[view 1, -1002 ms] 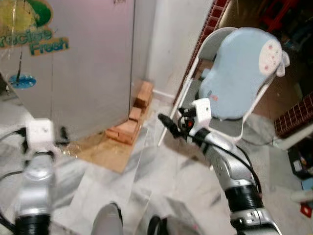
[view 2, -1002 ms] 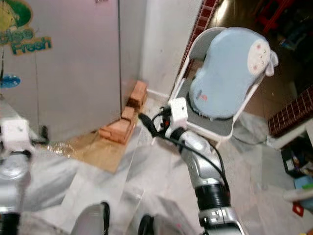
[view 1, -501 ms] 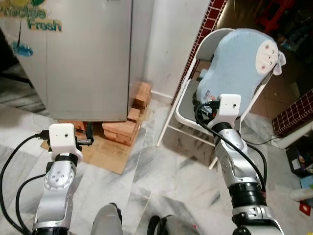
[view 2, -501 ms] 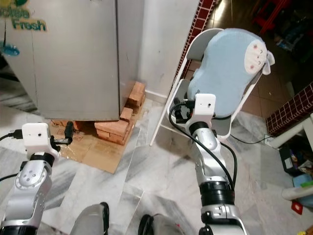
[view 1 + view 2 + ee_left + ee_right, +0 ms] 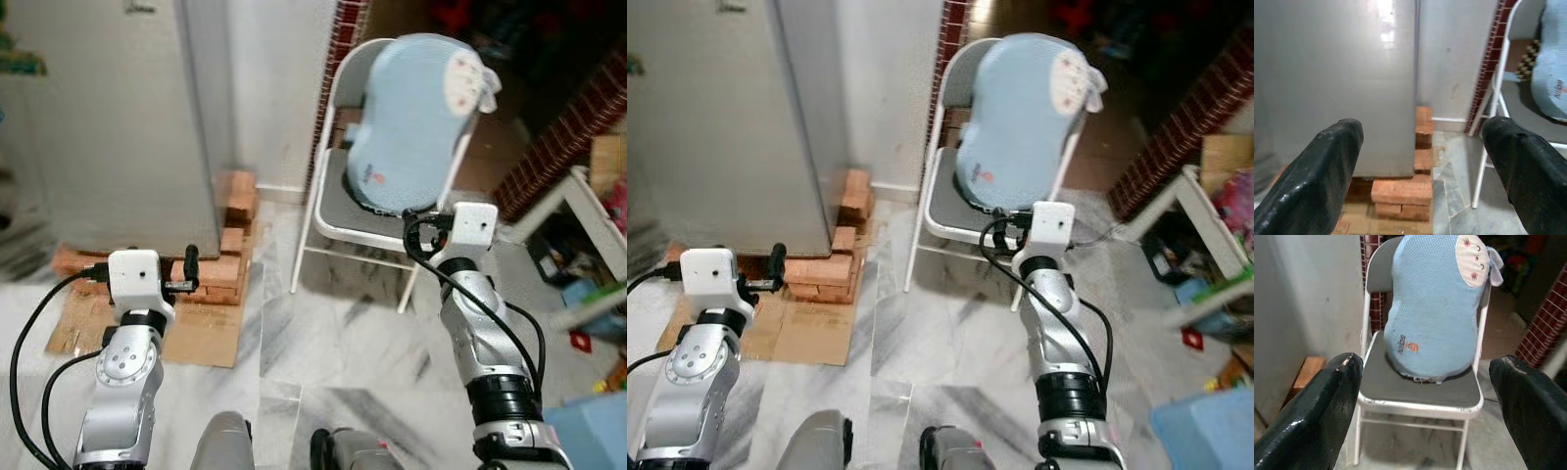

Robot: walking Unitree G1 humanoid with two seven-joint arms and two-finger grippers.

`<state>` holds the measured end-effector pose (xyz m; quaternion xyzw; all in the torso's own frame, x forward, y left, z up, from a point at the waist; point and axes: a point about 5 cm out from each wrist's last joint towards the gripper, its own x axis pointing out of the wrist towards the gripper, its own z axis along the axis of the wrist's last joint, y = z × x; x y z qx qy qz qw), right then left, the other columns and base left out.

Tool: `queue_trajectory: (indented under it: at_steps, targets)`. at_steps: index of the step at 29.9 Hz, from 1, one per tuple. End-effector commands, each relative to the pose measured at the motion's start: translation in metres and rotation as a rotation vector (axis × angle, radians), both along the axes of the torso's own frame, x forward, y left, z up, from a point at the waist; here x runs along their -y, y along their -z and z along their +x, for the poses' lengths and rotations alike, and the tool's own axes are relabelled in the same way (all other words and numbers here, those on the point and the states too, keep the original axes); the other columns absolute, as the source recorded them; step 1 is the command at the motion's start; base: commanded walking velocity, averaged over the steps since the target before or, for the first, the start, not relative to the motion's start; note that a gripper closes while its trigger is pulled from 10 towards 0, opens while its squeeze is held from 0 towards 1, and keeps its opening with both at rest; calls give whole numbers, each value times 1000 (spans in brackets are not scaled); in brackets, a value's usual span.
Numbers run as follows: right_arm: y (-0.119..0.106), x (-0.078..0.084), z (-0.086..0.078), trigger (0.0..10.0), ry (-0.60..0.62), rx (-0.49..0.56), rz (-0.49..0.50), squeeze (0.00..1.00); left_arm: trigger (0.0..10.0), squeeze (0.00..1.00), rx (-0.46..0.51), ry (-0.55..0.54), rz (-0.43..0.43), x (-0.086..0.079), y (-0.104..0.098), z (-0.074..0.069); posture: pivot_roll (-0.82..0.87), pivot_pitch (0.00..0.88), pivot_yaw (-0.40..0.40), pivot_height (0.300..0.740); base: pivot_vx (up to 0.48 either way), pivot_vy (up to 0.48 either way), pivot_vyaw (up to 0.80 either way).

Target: Restocking fridge

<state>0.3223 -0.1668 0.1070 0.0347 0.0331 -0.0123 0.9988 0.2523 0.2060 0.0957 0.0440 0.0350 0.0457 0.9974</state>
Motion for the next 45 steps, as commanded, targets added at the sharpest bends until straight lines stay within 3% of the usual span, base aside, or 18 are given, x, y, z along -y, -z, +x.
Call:
queue_trajectory:
  at_steps: [1, 12, 33, 45]
  targets:
    - [-5, -2, 4, 10000, -15, 20, 2, 0, 10000, 0, 4, 8, -2, 1, -2, 0, 105, 126, -107, 740, 0, 480, 0]
    - [-4, -4, 7, 10000, -20, 14, 3, 0, 10000, 0, -5, 22, 2, 3, -1, 2, 105, 113, -107, 740, 0, 480, 0]
    - [-3, -8, 11, 10000, -29, 14, 8, 0, 10000, 0, -13, 21, 8, 3, 0, 4, 107, 109, -108, 740, 0, 474, -800]
    - [-3, -8, 11, 10000, -29, 11, 8, 0, 10000, 0, -10, 78, -29, 7, -1, 1, 106, 120, -105, 740, 0, 0, -800]
